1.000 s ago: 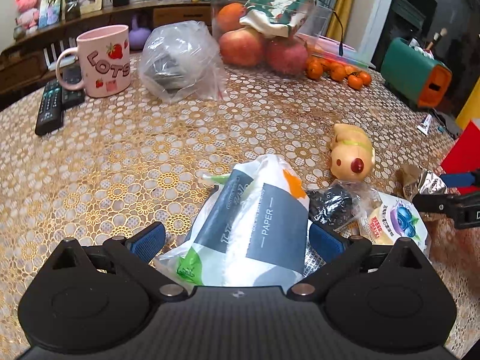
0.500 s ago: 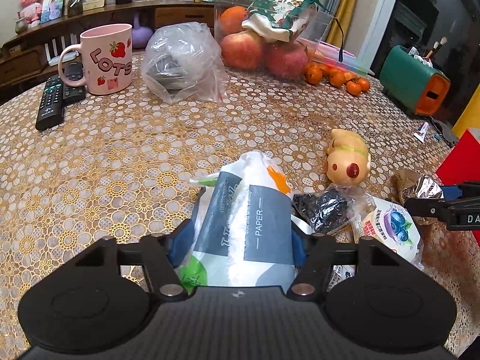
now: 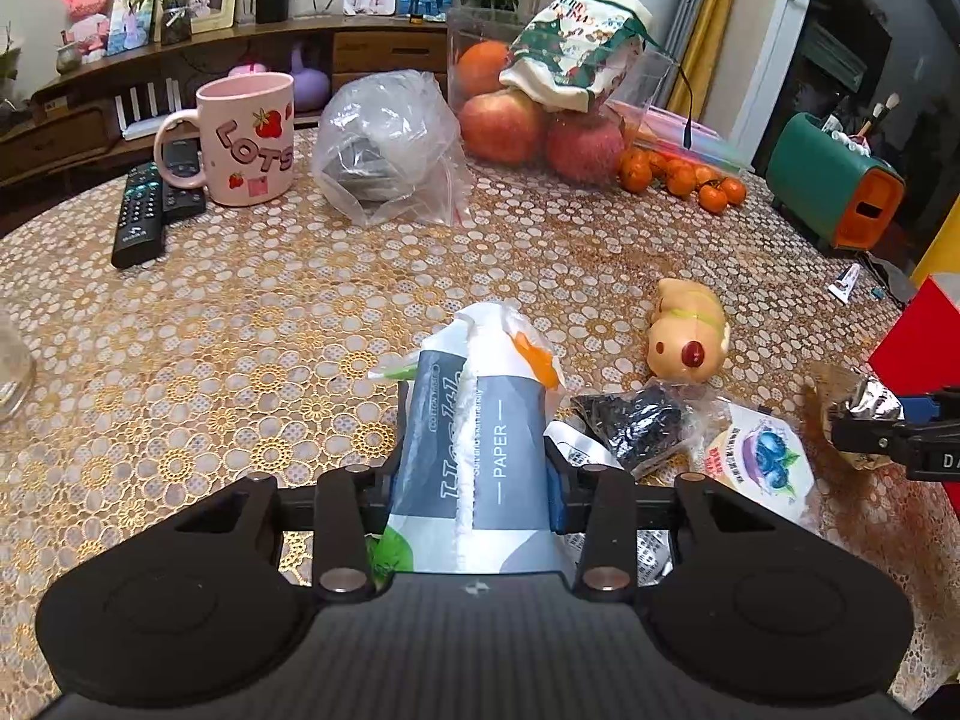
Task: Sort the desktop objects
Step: 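Grasp the silver snack packet with the right gripper while the left gripper grasps the tissue pack, then carry the silver packet and tissue pack over the red box with both grippers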
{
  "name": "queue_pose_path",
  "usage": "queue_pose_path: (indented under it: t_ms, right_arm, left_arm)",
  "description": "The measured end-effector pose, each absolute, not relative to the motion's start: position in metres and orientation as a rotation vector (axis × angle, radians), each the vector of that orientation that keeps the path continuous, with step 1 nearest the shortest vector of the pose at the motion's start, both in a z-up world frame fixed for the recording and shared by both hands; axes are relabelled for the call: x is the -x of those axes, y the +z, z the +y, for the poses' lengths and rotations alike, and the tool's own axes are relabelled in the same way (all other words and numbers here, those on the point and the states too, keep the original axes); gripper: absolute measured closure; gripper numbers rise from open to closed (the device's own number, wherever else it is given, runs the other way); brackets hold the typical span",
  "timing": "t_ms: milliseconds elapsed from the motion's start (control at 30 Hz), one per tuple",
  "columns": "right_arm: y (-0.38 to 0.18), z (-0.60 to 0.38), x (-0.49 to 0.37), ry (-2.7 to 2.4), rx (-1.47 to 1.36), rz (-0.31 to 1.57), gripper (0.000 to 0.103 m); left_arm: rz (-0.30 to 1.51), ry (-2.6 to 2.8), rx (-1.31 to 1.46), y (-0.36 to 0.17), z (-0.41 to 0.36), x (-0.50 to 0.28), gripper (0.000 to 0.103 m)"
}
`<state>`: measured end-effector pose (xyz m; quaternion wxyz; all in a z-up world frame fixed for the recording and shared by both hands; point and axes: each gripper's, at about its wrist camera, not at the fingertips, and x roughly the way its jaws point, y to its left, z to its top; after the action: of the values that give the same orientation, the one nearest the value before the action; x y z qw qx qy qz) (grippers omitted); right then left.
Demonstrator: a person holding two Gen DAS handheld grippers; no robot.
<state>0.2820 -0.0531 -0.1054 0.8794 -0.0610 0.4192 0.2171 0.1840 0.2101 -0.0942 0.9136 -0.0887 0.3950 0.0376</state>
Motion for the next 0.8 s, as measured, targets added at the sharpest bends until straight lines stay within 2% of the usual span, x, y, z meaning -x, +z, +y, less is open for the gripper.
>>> queue_pose_path:
  t_ms: [200,800]
  right_arm:
    - [-0.092,-0.066,-0.266,0.444,0.134,0.85,0.046]
    - [-0.042,-0.128,-0.213,0.431,0.082,0.806,0.046]
  left_arm:
    - [0.796,0.077,0.184,-0.079,0.202,-0.169,0.067]
    - [0.757,0.038,0.183,-0.021,0.137,-0.125,0.067]
